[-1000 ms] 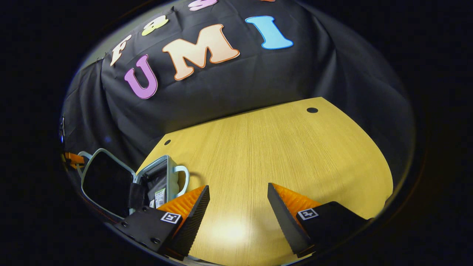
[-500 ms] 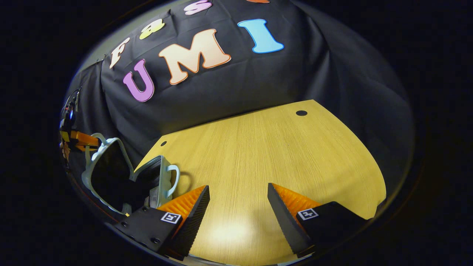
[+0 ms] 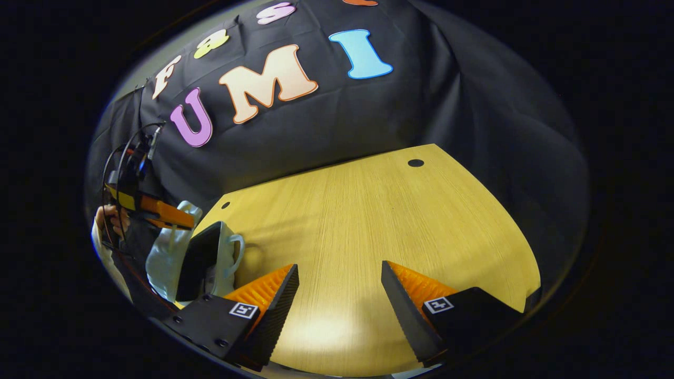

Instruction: First open the suitcase, pack the skin care products into it, and then close the suitcase.

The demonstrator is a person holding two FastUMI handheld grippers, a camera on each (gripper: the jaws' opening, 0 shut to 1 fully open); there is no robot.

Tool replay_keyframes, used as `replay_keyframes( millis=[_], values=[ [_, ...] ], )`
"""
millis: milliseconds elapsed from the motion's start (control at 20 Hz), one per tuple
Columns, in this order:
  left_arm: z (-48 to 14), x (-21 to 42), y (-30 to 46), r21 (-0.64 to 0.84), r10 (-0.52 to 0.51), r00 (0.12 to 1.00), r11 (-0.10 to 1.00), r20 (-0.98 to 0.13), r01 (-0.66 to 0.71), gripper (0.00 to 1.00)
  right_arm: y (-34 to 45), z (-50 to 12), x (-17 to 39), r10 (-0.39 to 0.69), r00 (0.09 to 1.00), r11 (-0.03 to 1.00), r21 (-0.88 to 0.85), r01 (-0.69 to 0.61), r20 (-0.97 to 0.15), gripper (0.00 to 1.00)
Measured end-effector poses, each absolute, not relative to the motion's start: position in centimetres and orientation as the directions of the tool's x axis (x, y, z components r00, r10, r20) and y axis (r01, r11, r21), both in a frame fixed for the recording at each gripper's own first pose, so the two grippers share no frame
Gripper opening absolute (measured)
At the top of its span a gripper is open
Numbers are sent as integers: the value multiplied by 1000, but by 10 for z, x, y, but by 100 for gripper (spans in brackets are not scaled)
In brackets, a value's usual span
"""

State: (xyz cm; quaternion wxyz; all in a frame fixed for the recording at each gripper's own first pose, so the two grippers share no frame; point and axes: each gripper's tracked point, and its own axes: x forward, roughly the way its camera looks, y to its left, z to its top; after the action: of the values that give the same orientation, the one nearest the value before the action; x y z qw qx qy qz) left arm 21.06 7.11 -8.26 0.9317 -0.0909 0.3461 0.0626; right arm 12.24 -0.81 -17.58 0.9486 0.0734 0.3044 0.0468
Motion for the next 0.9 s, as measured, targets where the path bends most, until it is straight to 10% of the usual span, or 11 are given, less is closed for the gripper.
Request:
replay_keyframes(
  millis=[700,900],
  values=[
    [-152,233,61,10,139,618,978,-774,-207,12,-8,-168,107,139,815,987,150,-64,-563,98],
    [-146,215,40,39,148,636,982,-758,-182,84,-13,-150,109,146,842,984,166,-68,-519,98]
  ],
)
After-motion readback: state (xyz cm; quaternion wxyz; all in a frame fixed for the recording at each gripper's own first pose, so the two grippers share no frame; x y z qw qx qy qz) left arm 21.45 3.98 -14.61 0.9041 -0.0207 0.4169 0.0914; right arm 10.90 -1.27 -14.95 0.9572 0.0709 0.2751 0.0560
